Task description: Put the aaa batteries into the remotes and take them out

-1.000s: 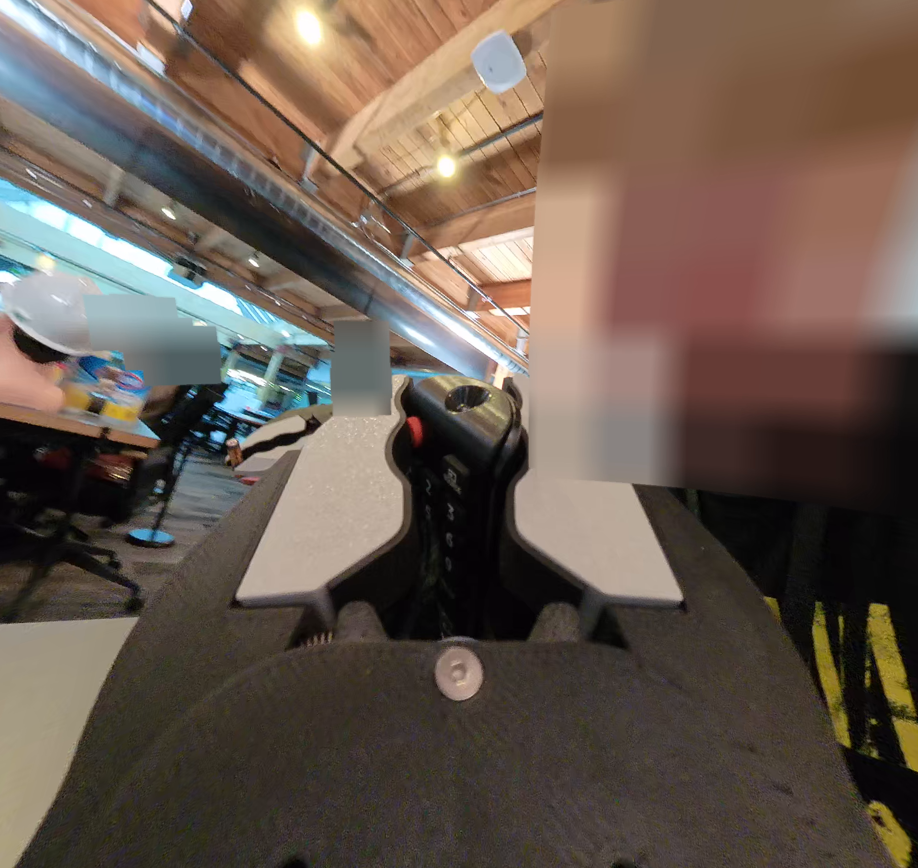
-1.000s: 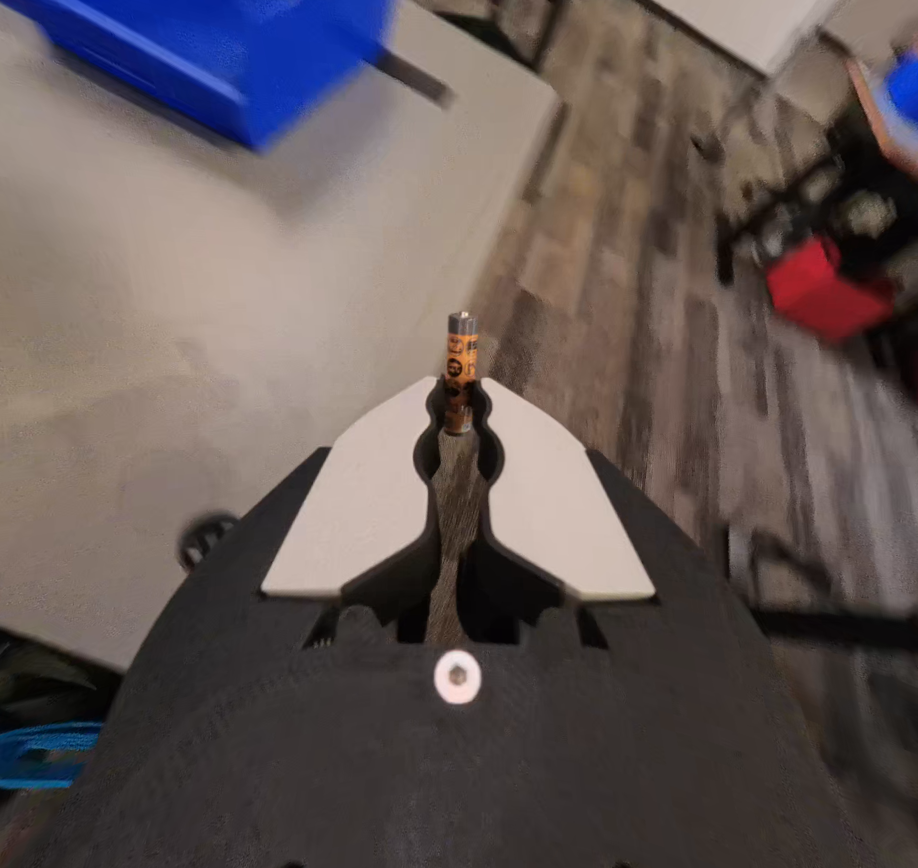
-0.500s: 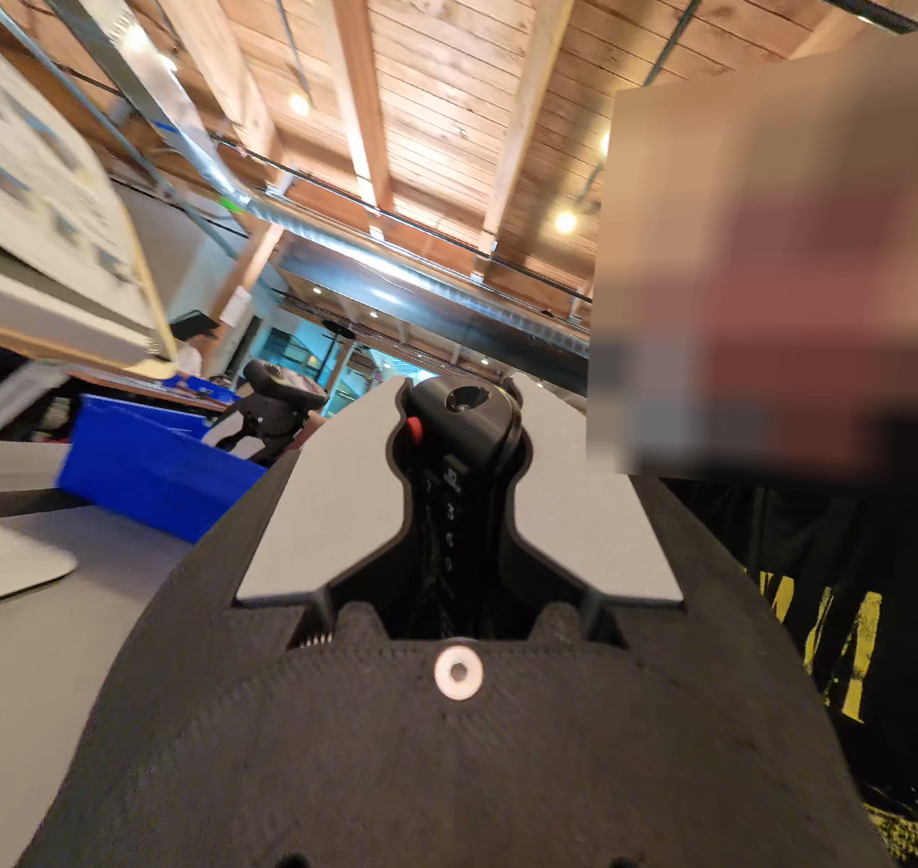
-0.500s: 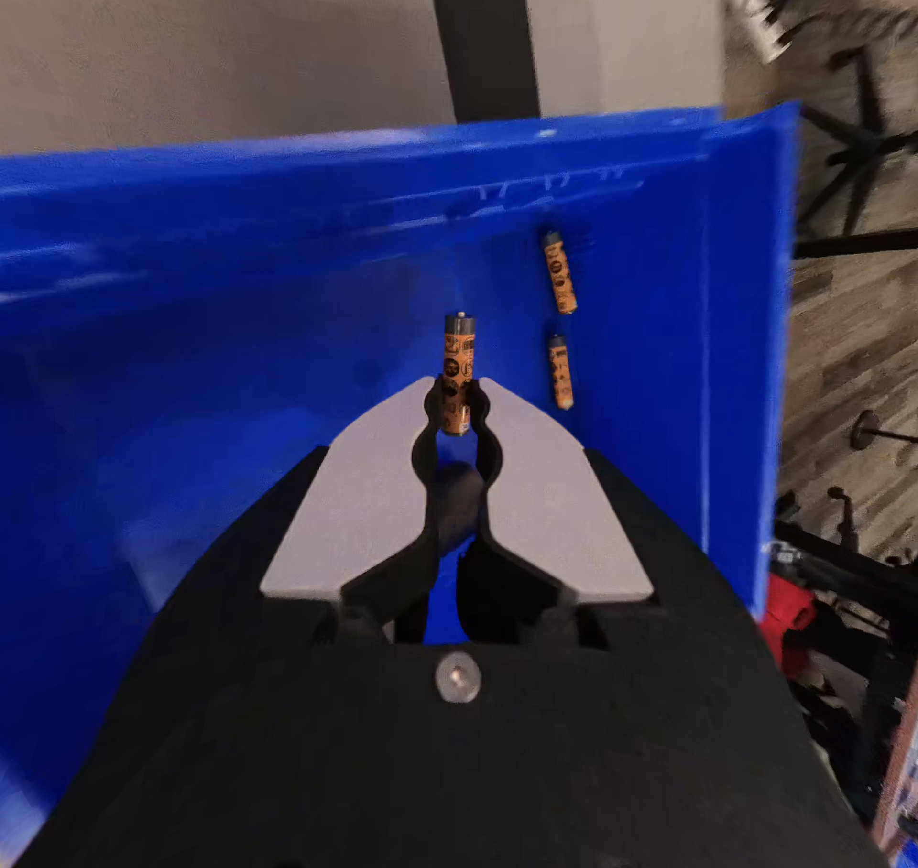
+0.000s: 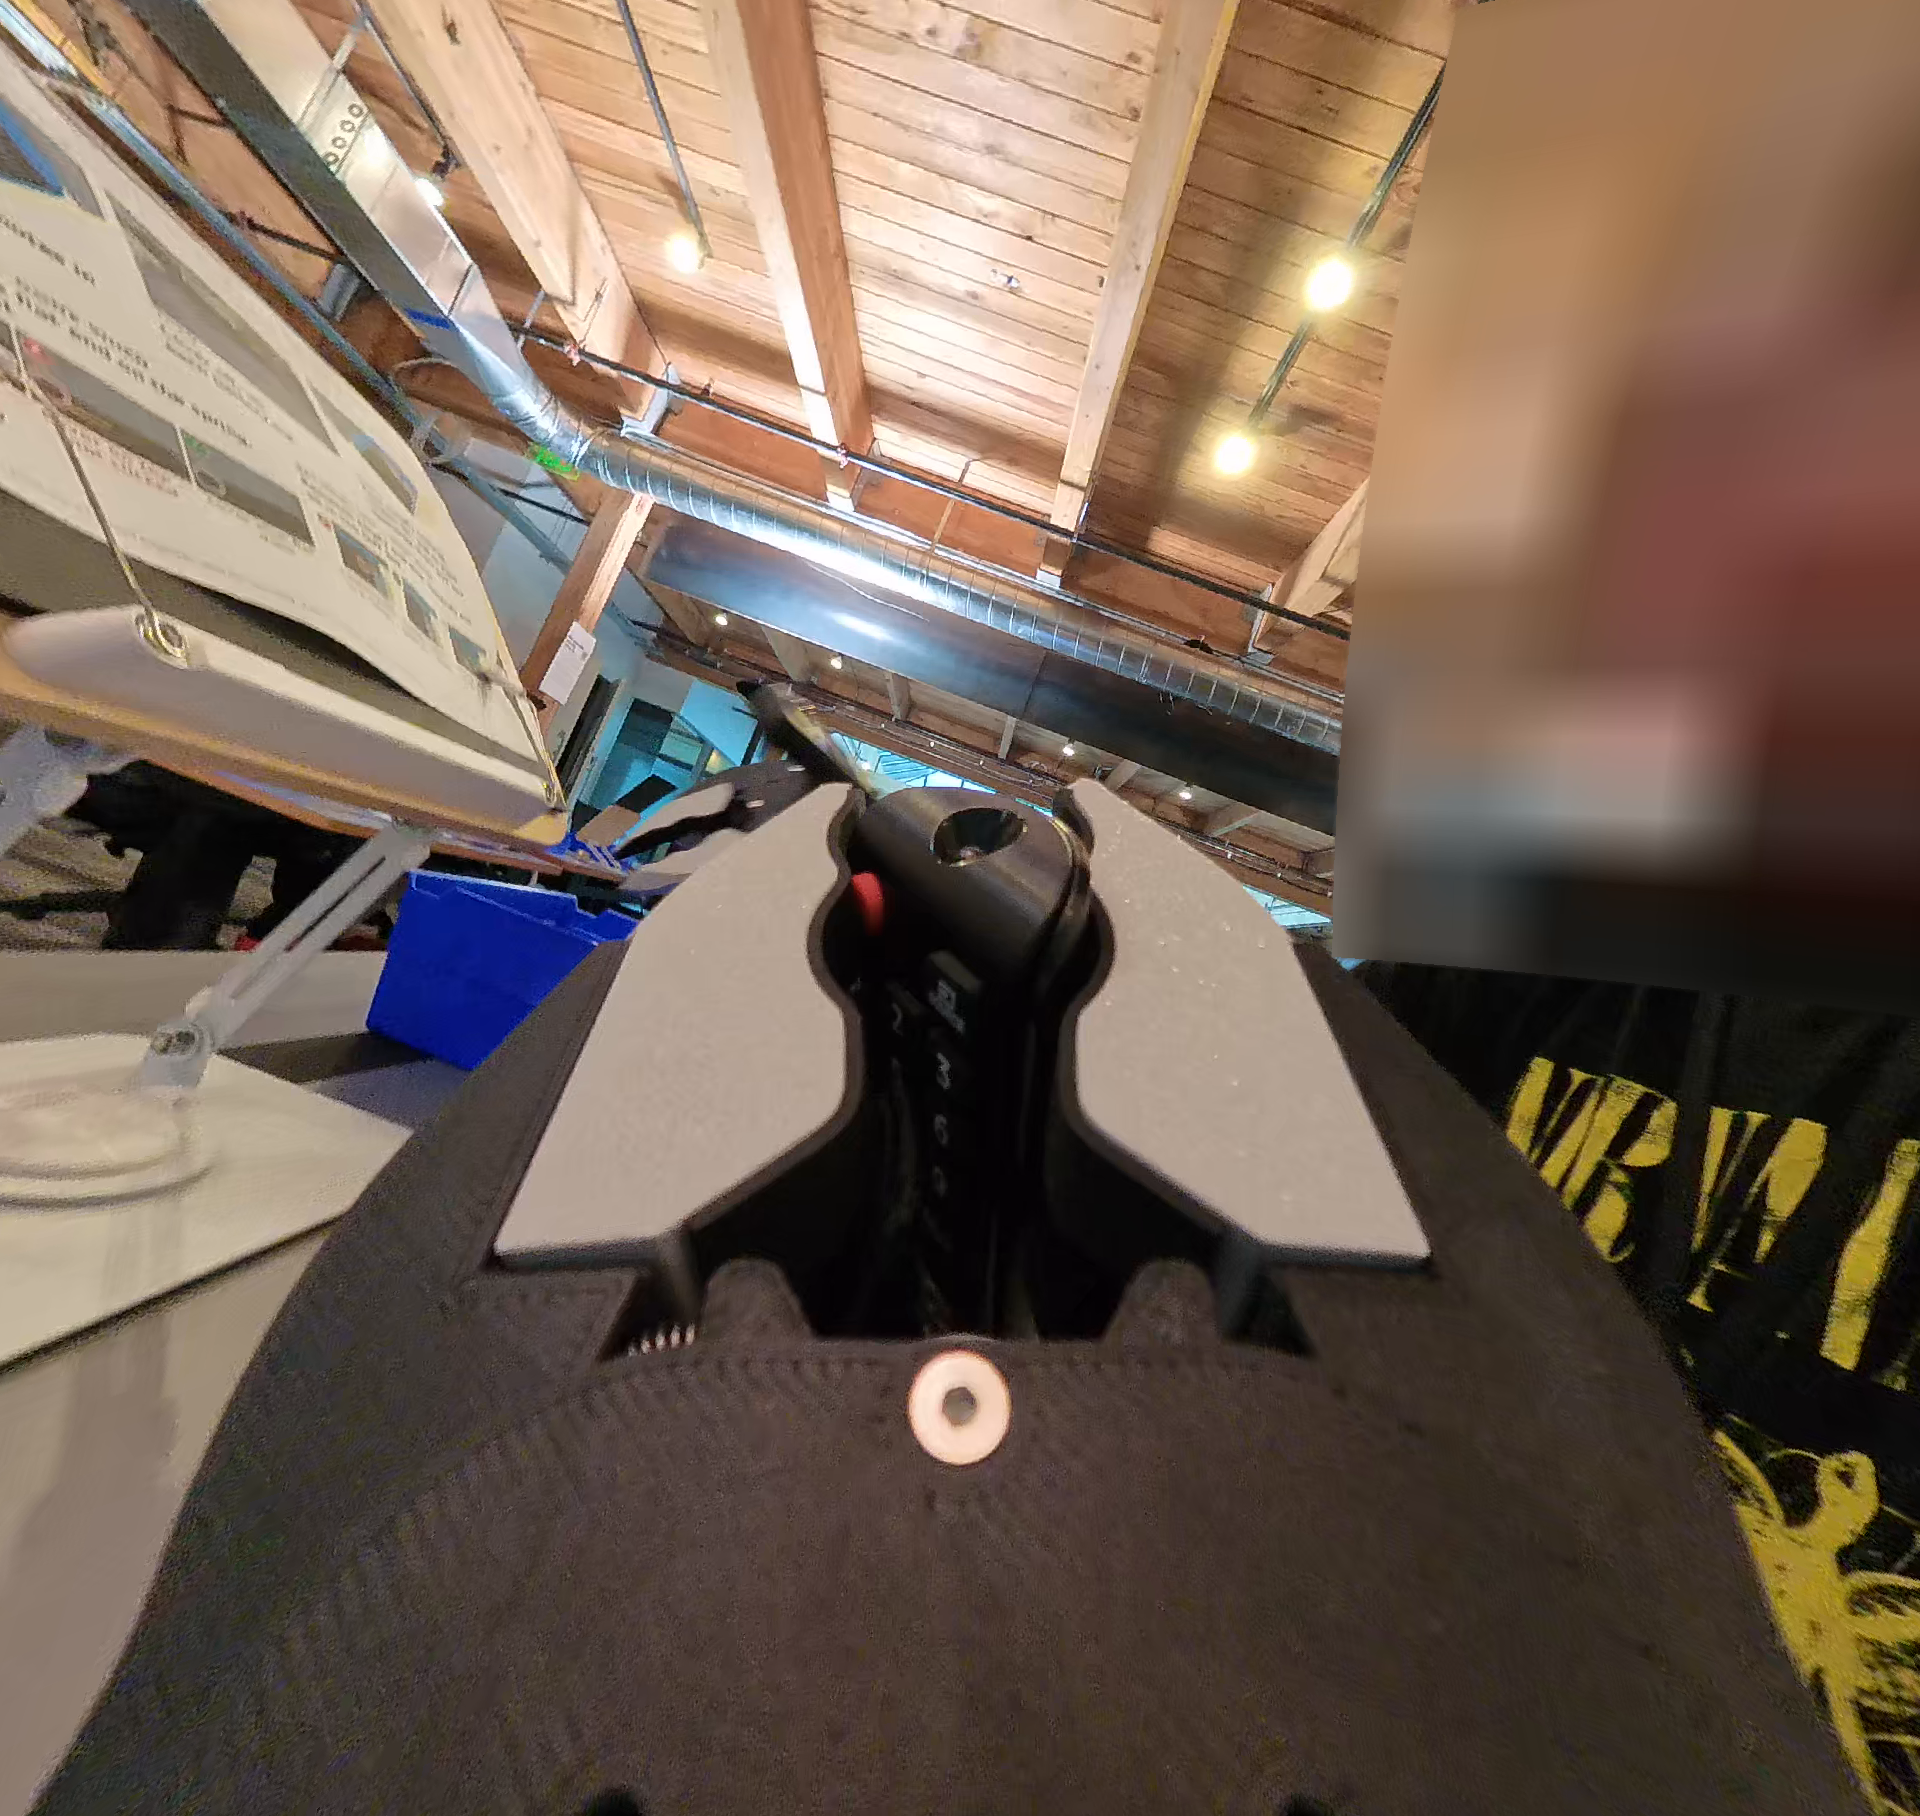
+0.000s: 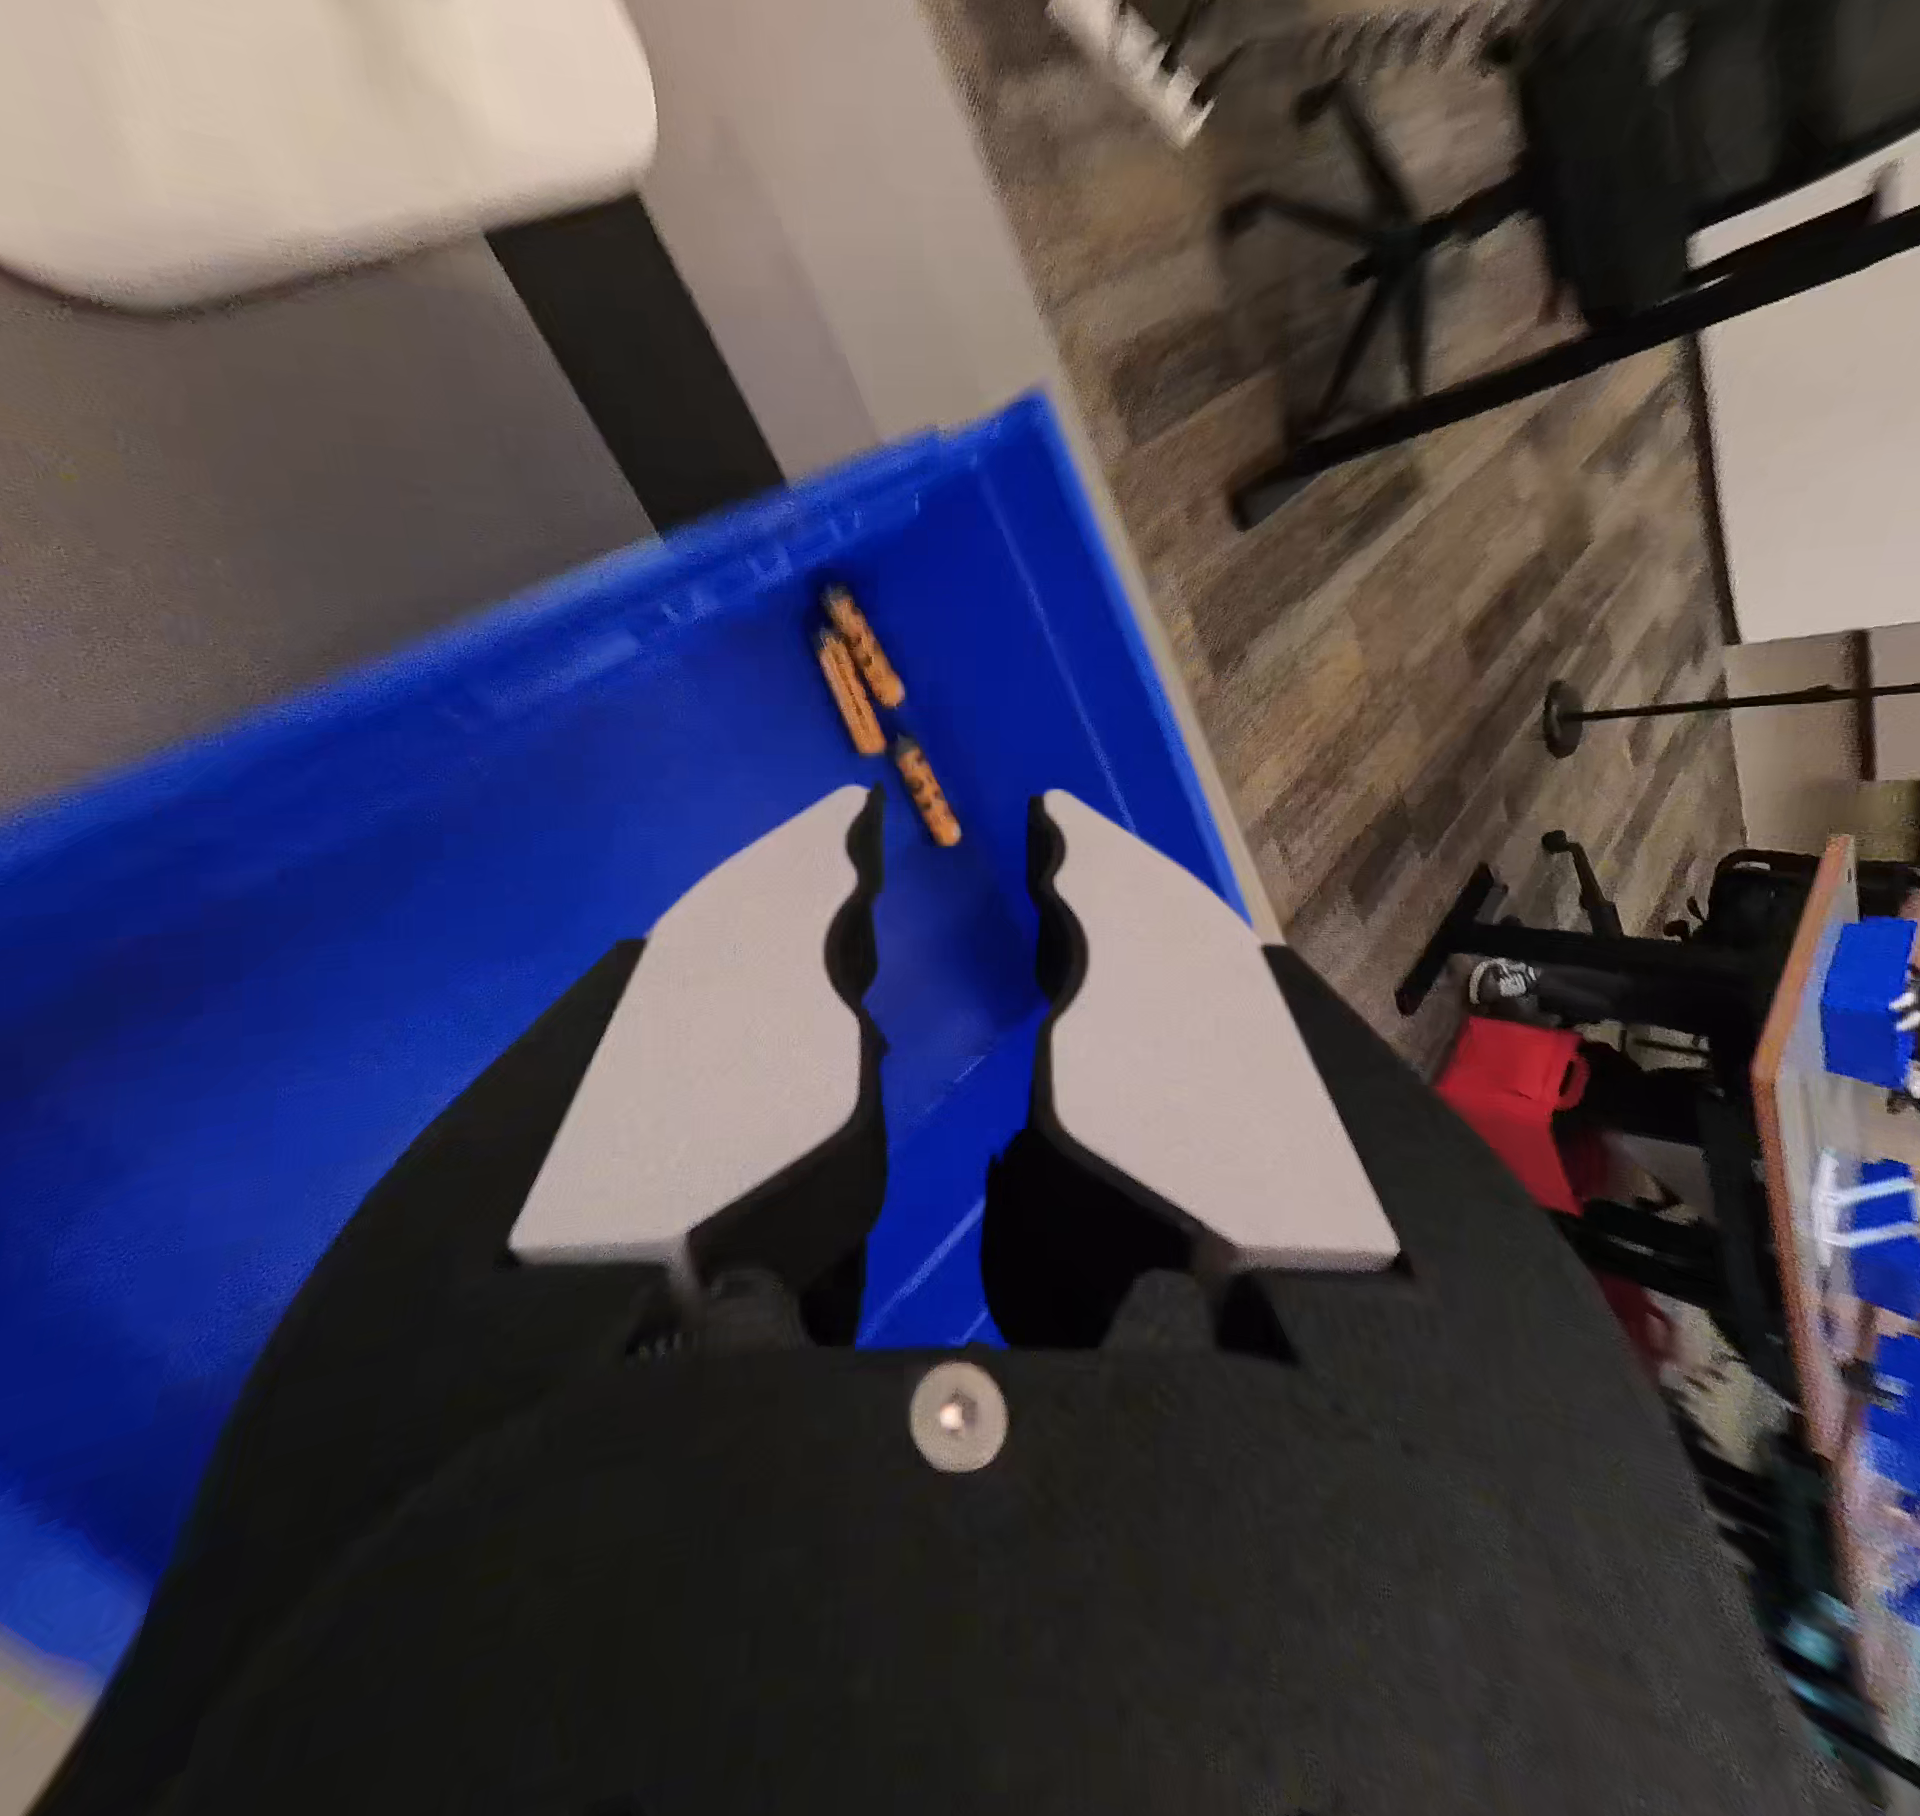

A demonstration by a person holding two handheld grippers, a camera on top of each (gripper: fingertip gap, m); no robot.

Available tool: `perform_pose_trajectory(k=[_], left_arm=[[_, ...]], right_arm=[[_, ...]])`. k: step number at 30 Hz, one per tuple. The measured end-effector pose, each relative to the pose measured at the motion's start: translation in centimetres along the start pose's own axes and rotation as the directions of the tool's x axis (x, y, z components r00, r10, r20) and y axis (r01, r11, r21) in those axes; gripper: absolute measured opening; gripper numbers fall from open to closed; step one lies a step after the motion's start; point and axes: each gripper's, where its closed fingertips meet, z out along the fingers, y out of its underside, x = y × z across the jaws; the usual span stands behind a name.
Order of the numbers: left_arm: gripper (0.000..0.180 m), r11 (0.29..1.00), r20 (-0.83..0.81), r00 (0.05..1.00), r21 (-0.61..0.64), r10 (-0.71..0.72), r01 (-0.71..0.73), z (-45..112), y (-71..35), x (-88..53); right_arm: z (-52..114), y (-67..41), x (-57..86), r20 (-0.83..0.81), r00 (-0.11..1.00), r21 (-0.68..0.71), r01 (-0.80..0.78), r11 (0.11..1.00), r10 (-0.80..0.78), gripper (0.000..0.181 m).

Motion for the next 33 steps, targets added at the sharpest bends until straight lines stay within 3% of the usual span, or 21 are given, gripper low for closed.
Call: perform_pose_trajectory(k=[3,6,10,15,19,26,33], left_arm=[[0.036,1.0,-0.02,1.0,-0.017,0.024,-0.024,0.9,0.0,-0.5],[0.035,0.997,-0.01,0.999,-0.056,0.045,-0.046,1.4,0.8,-1.2],[0.035,0.989,0.057,0.995,-0.13,0.083,-0.075,1.5,2.6,-2.5],[0.035,0.965,0.146,0.971,-0.21,0.19,-0.157,1.1,4.2,-3.8],[0.035,0.956,0.192,0.954,-0.226,0.231,-0.186,0.8,4.3,-4.7],[0.026,0.932,0.231,0.925,-0.275,0.302,-0.236,0.8,4.5,-5.8],[0.026,0.873,0.193,0.892,-0.368,0.409,-0.32,2.1,5.7,-4.9]], right_arm=[[-8.3,-5.6,-4.4,0.113,0.986,0.236,-0.147,0.961,0.123,0.041],[-13.9,-11.8,-11.8,0.271,0.959,0.43,-0.196,0.881,0.08,0.043],[-14.7,-17.9,-23.2,0.517,0.855,0.512,-0.286,0.81,-0.024,0.042],[-9.7,-21.6,-32.9,0.766,0.643,0.403,-0.449,0.798,-0.025,0.043],[-5.8,-22.7,-37.2,0.831,0.553,0.344,-0.43,0.835,-0.058,0.044],[-4.4,-23.9,-39.3,0.878,0.46,0.335,-0.394,0.856,-0.132,0.022],[-3.9,-23.4,-39.9,0.856,0.496,0.343,-0.33,0.879,-0.147,0.031]])
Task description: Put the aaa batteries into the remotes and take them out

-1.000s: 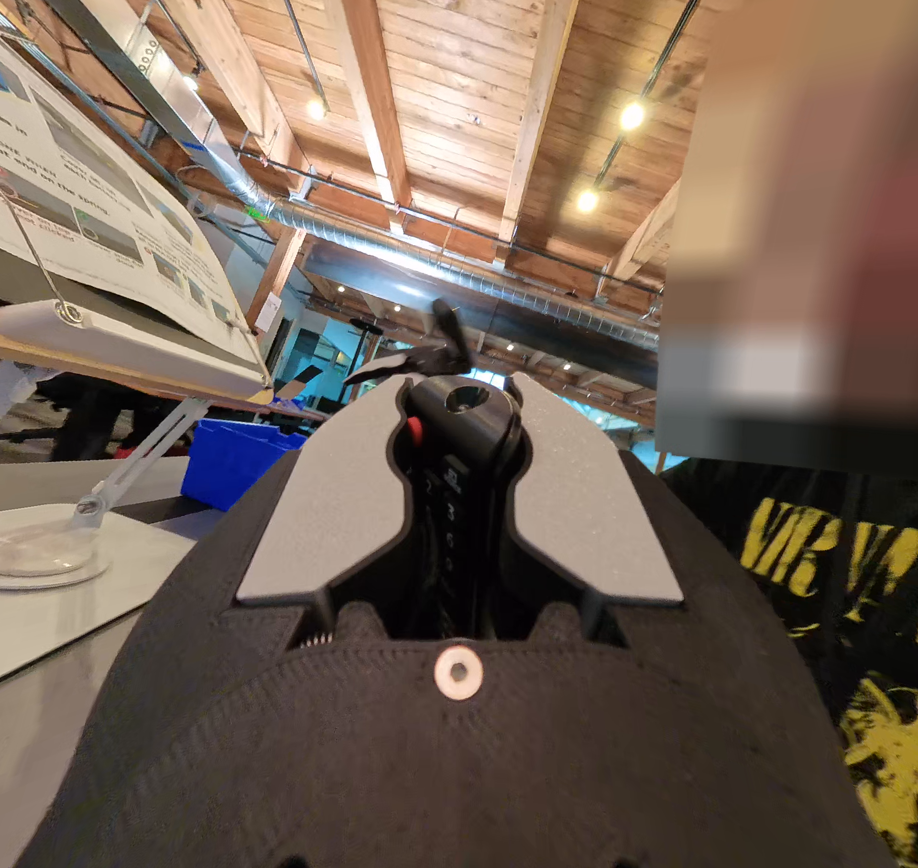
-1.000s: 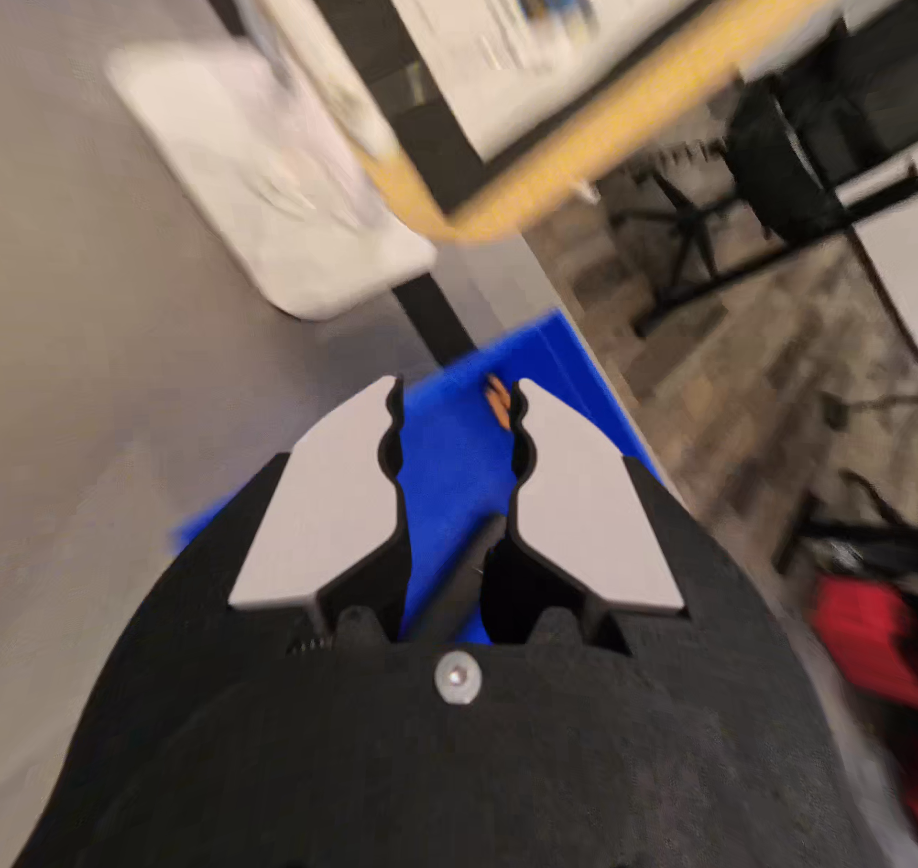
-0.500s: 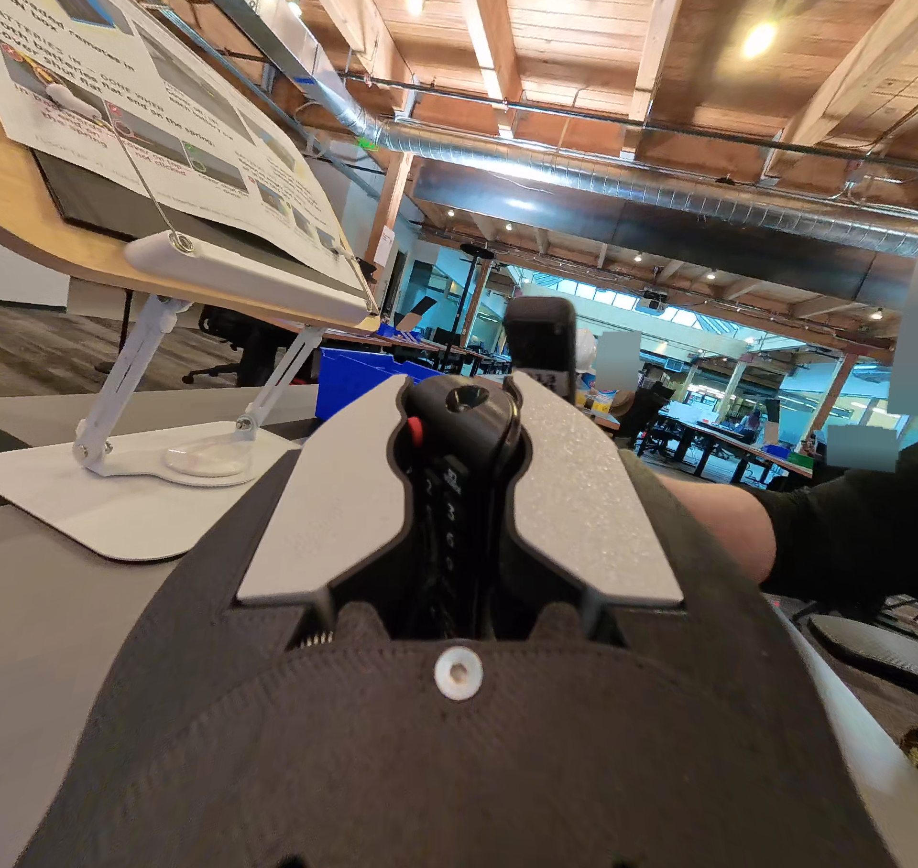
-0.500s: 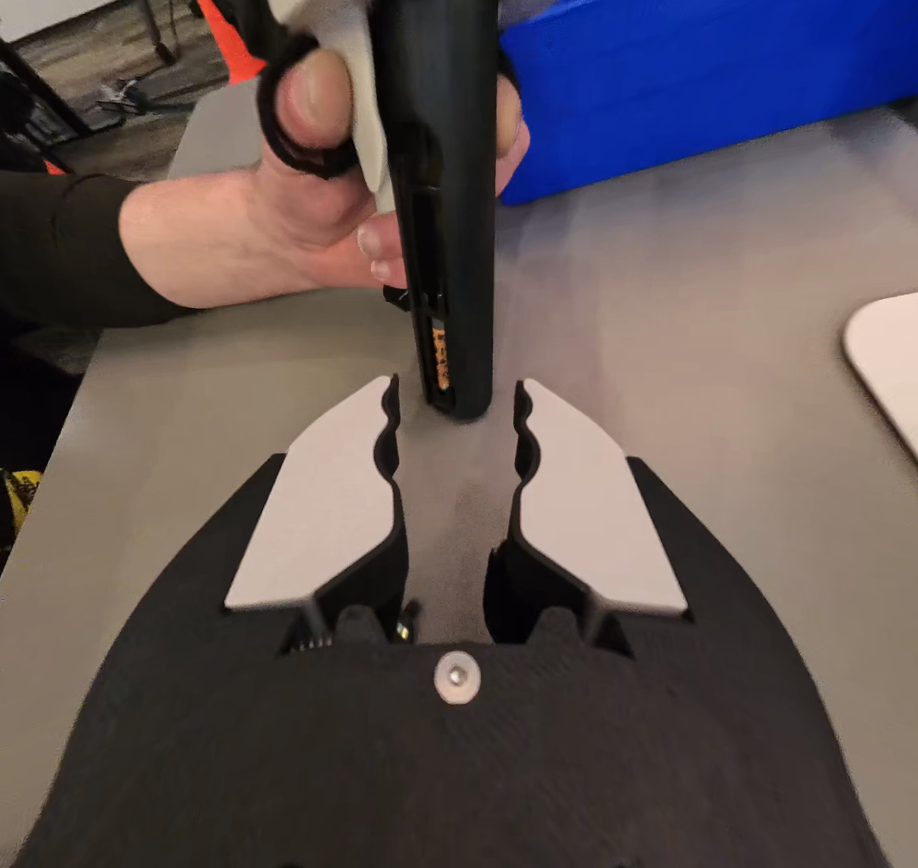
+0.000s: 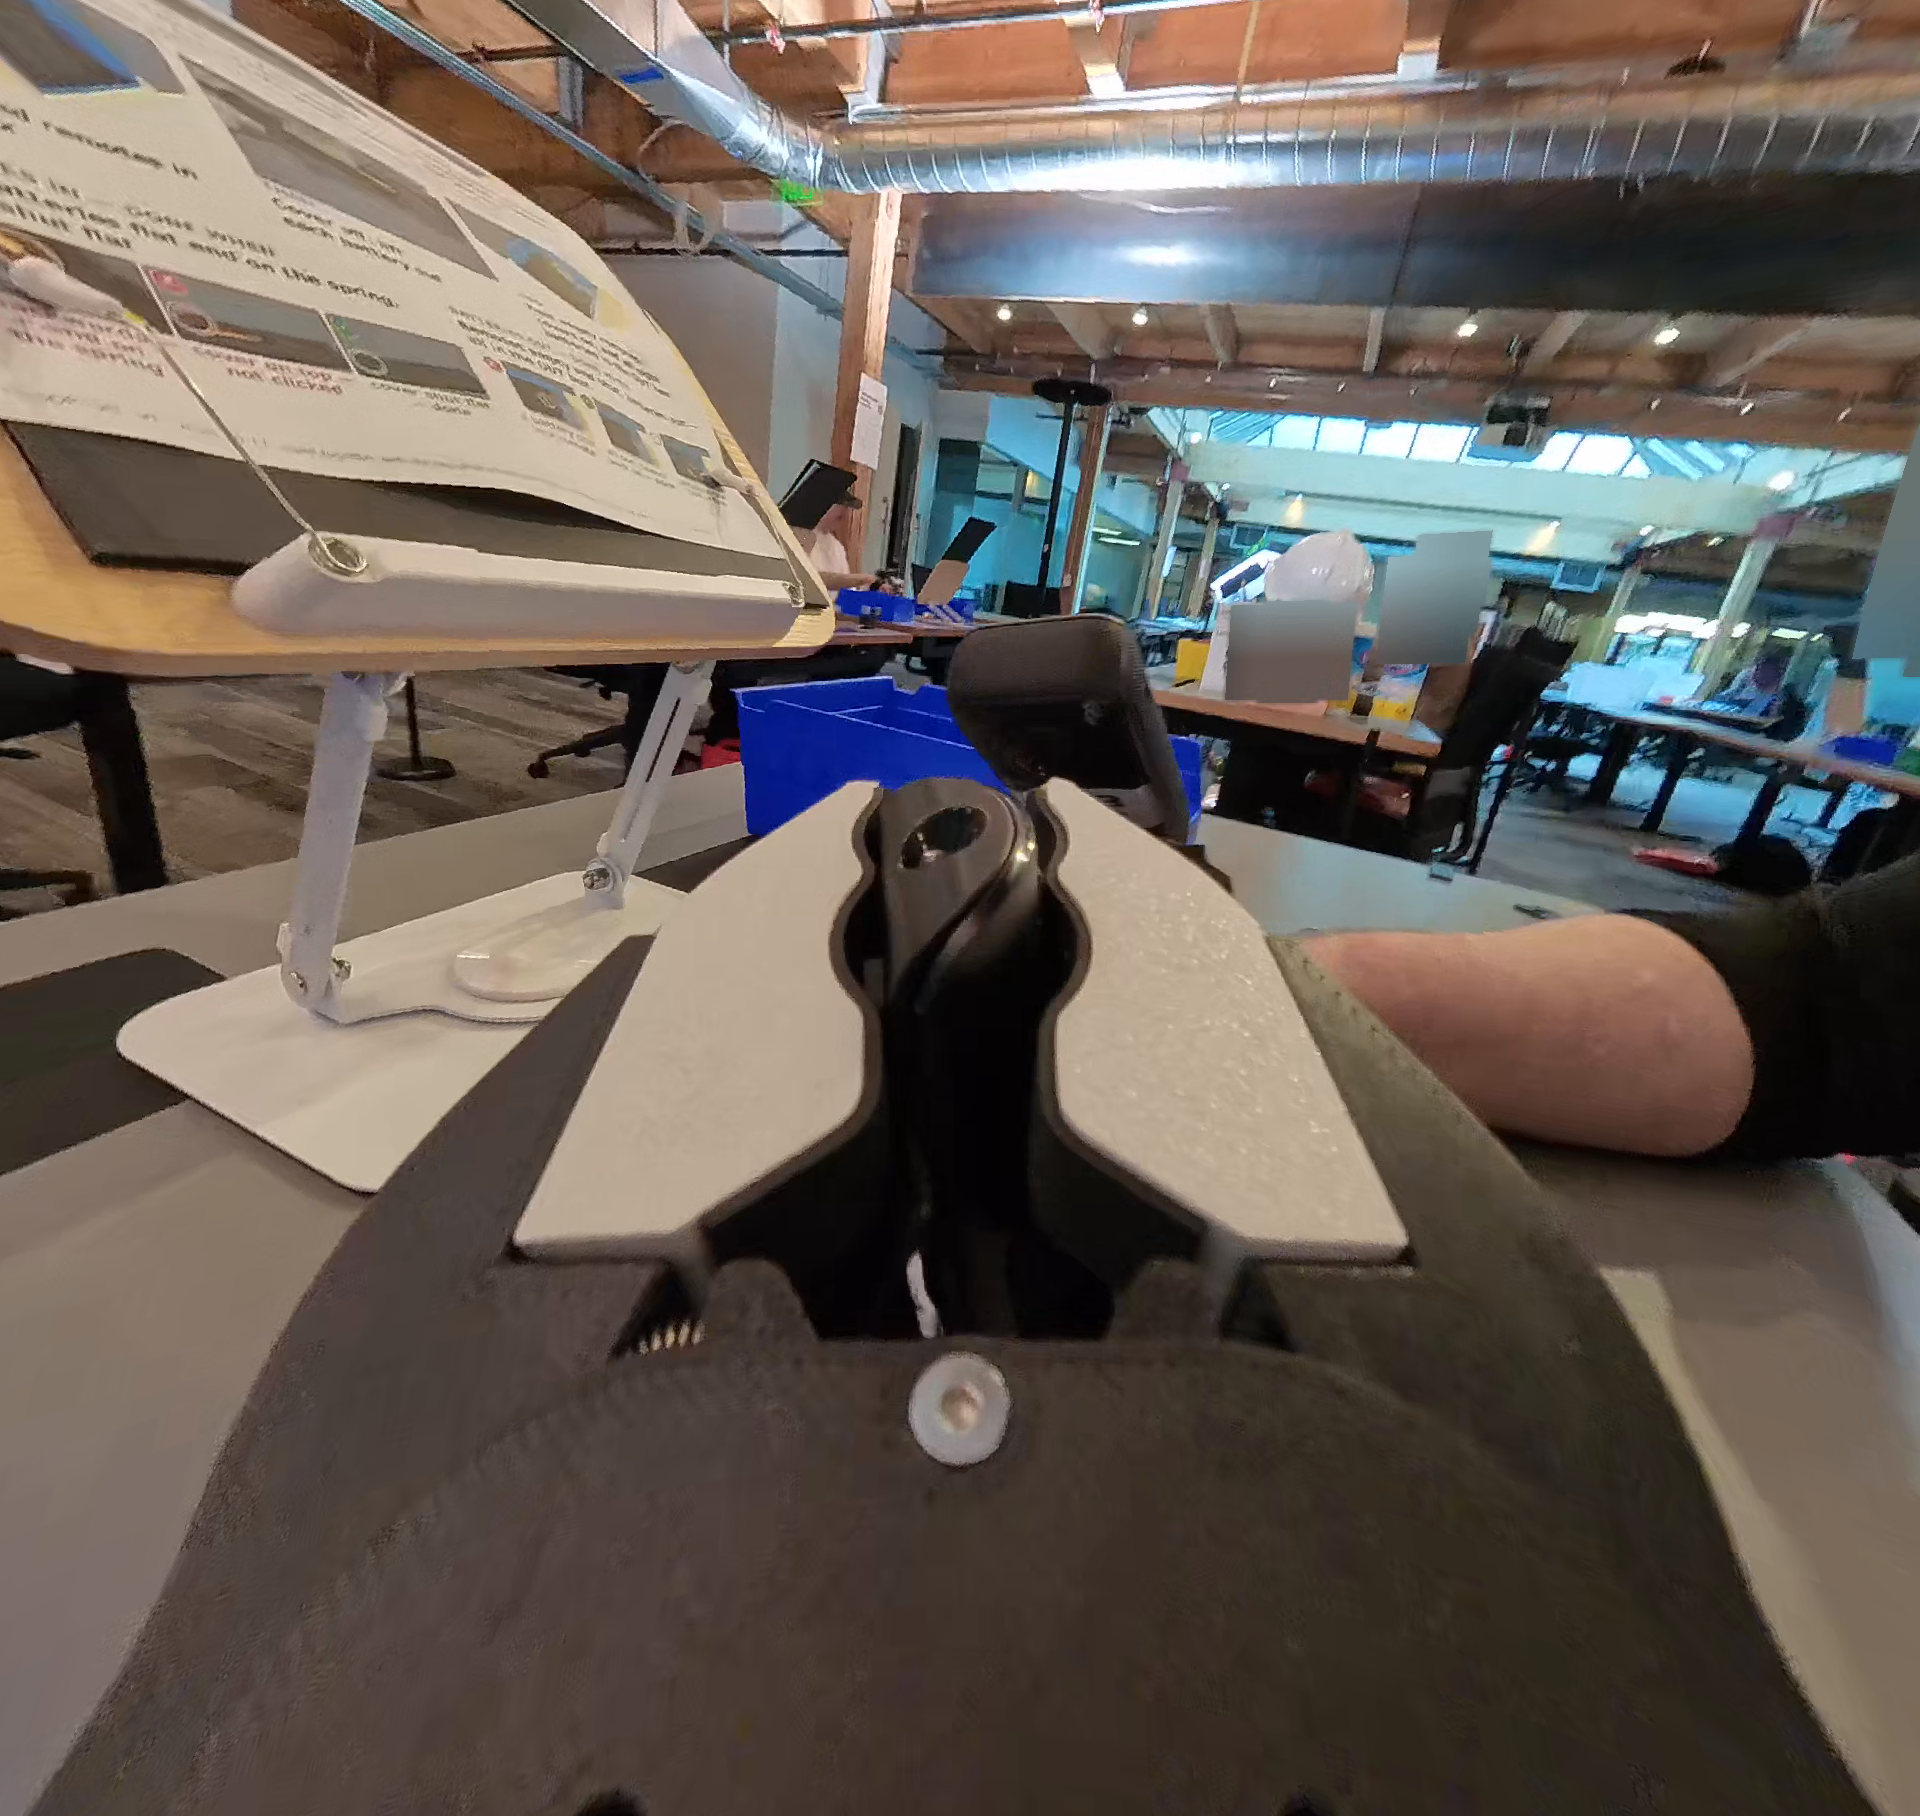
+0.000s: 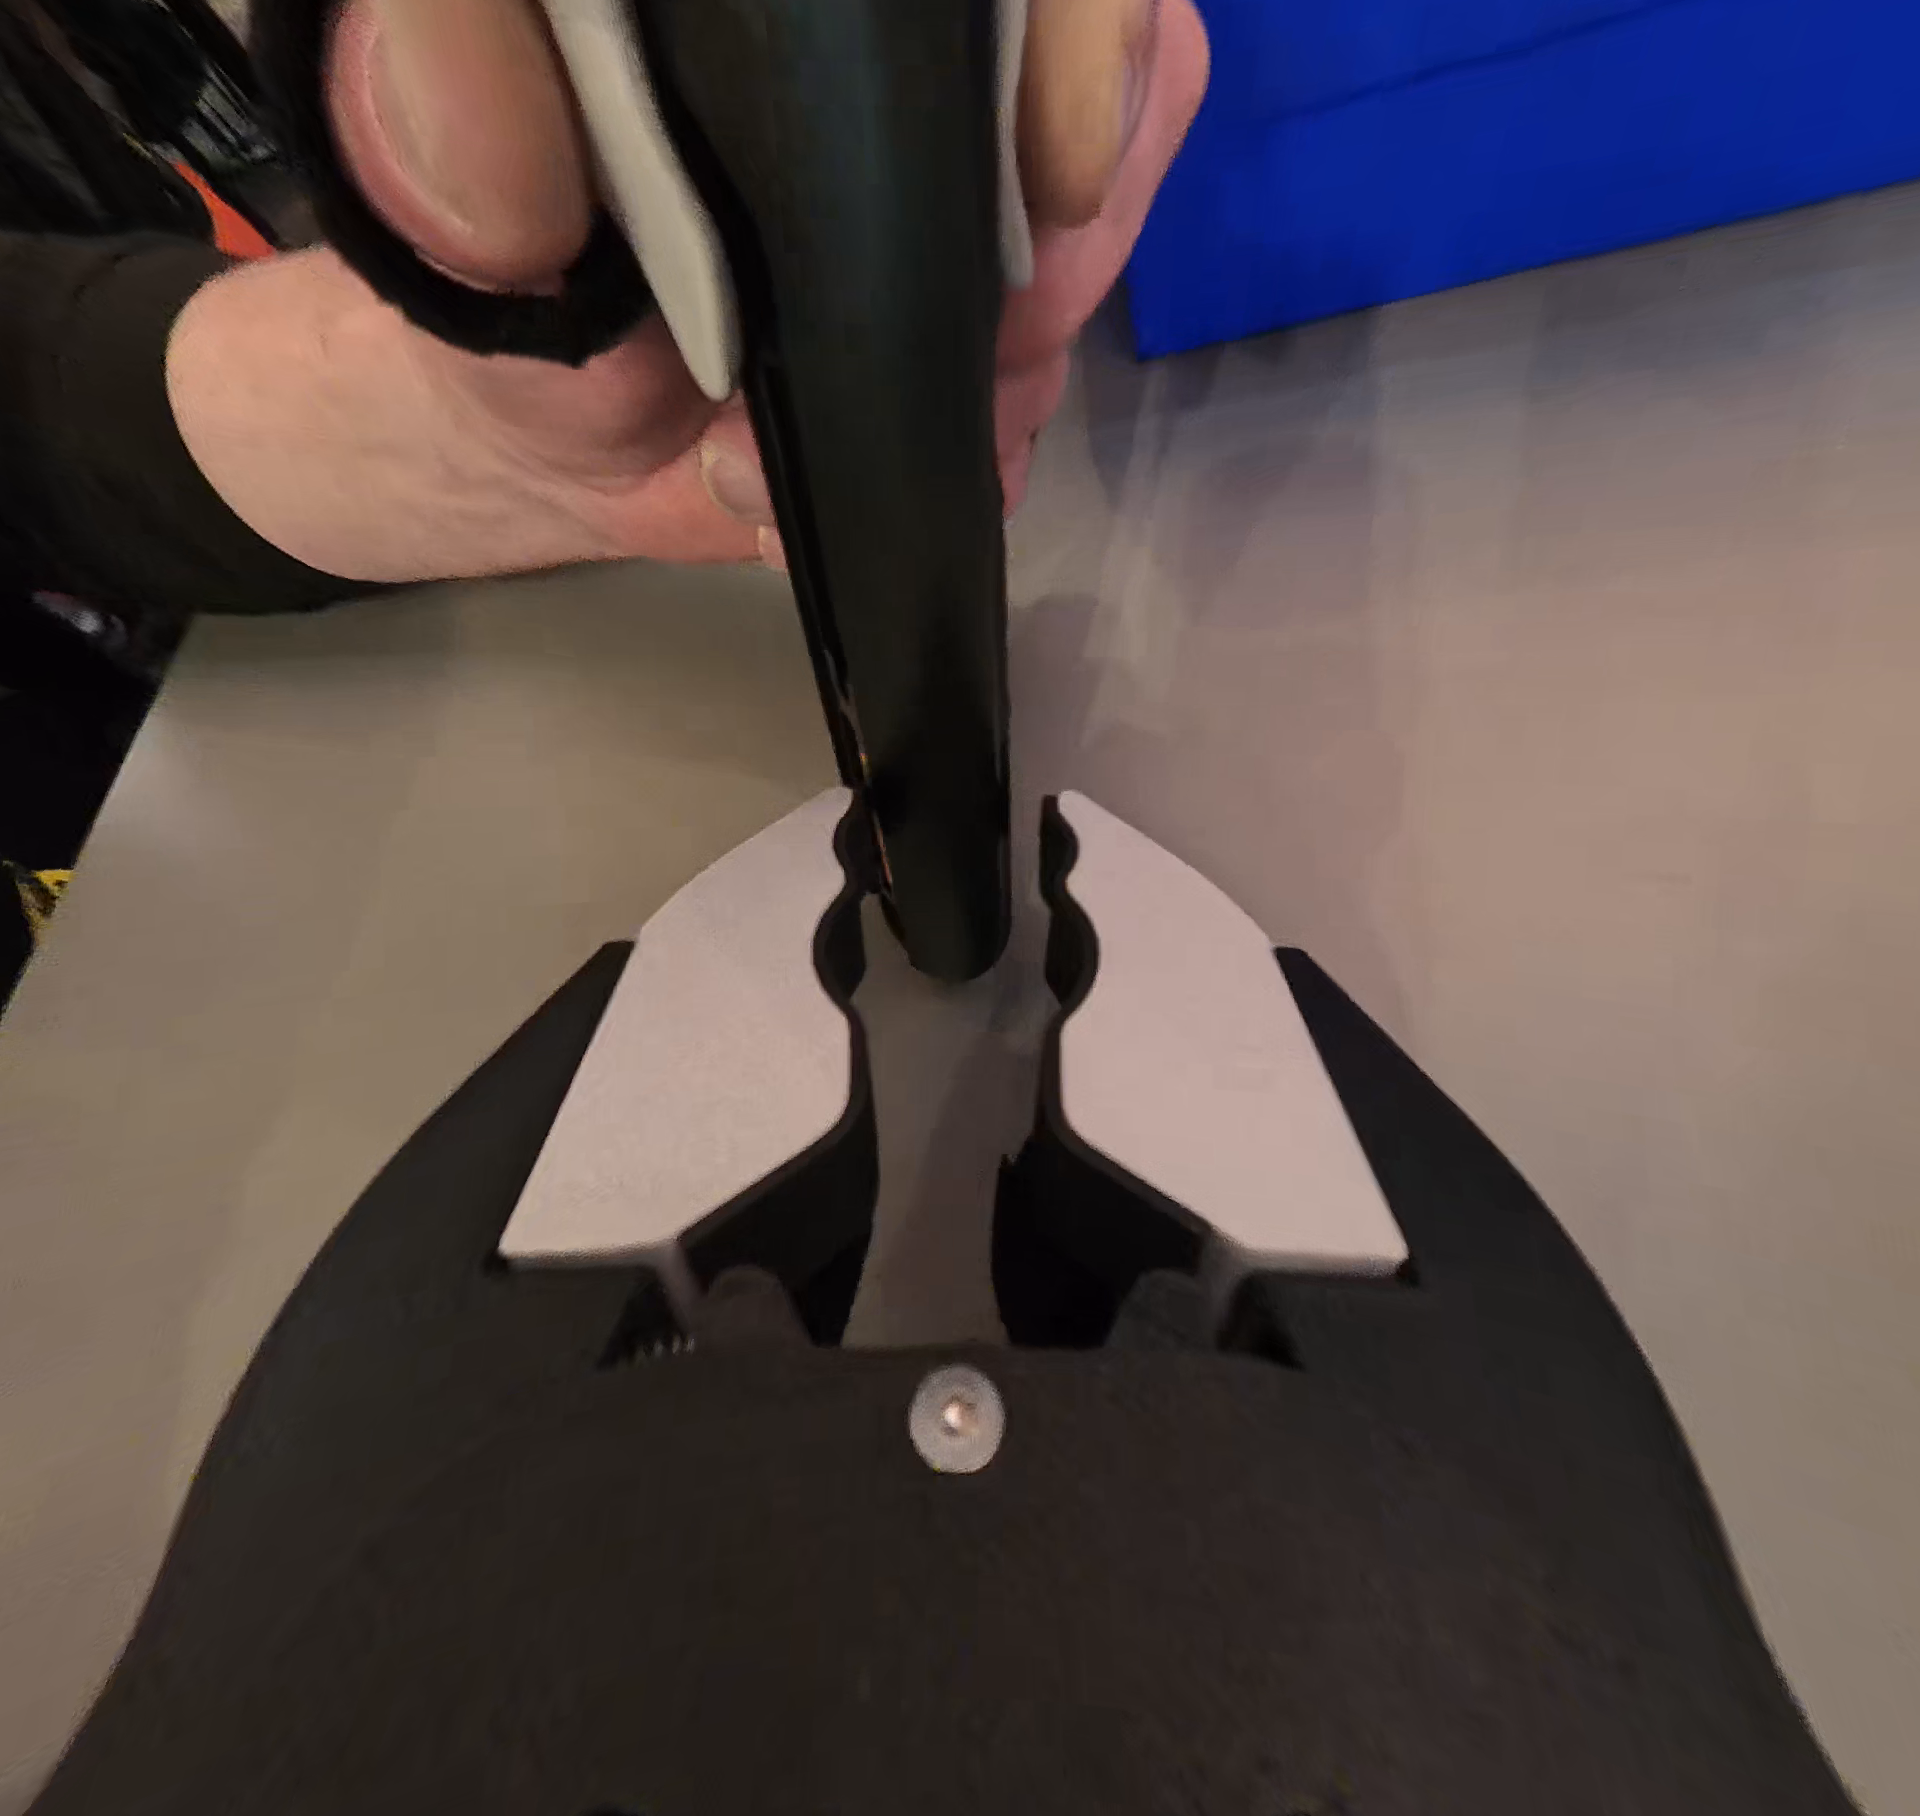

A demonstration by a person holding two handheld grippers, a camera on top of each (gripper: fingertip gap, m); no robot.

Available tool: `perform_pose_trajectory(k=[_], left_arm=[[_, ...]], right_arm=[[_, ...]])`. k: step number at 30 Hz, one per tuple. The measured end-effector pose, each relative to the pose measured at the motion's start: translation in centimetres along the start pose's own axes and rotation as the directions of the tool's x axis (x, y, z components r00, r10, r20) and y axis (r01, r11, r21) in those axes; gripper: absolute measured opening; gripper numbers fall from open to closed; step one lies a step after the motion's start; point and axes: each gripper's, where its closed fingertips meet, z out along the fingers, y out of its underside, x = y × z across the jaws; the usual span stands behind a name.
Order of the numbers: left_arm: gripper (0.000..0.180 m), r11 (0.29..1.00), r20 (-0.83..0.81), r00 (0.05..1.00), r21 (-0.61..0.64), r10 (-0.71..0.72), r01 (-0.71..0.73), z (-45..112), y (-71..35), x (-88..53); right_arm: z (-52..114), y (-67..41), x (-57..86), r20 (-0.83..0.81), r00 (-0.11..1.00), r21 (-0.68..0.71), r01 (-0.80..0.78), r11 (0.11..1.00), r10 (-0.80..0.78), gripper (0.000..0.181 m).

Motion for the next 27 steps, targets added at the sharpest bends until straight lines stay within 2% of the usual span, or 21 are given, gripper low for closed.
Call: perform_pose_trajectory(k=[4,7,13,18,22,25,27], left_arm=[[0.026,0.998,0.014,0.998,-0.026,0.064,-0.063,0.4,0.1,0.7],[0.026,0.994,0.017,0.995,-0.041,0.099,-0.099,0.6,0.2,1.0],[0.025,0.999,0.065,0.997,-0.025,0.036,-0.034,0.3,0.1,-0.4],[0.026,0.999,0.088,0.996,-0.04,0.027,-0.024,0.5,0.3,-1.2],[0.026,1.0,0.109,0.994,-0.006,-0.025,0.026,0.0,0.0,-2.5],[0.025,1.0,0.114,0.993,0.005,-0.006,0.006,-0.3,-0.2,-2.7],[0.025,0.999,0.12,0.992,0.024,-0.043,0.041,-0.4,-0.1,-2.7]], right_arm=[[0.0,0.1,-0.3,-0.001,1.0,0.001,-0.009,1.0,0.009,0.026],[0.0,0.2,-0.2,-0.064,0.997,-0.016,0.034,0.999,-0.035,0.025],[0.4,0.4,0.3,-0.106,0.993,-0.052,0.048,0.998,-0.053,0.026],[0.9,1.9,1.1,-0.125,0.99,-0.152,0.038,0.988,-0.057,0.026],[1.1,1.6,1.7,-0.133,0.99,-0.139,0.021,0.99,-0.04,0.026],[0.9,1.3,2.0,-0.193,0.976,-0.132,0.075,0.988,-0.1,0.026],[0.3,1.2,1.4,-0.155,0.986,-0.096,0.042,0.994,-0.057,0.025]])
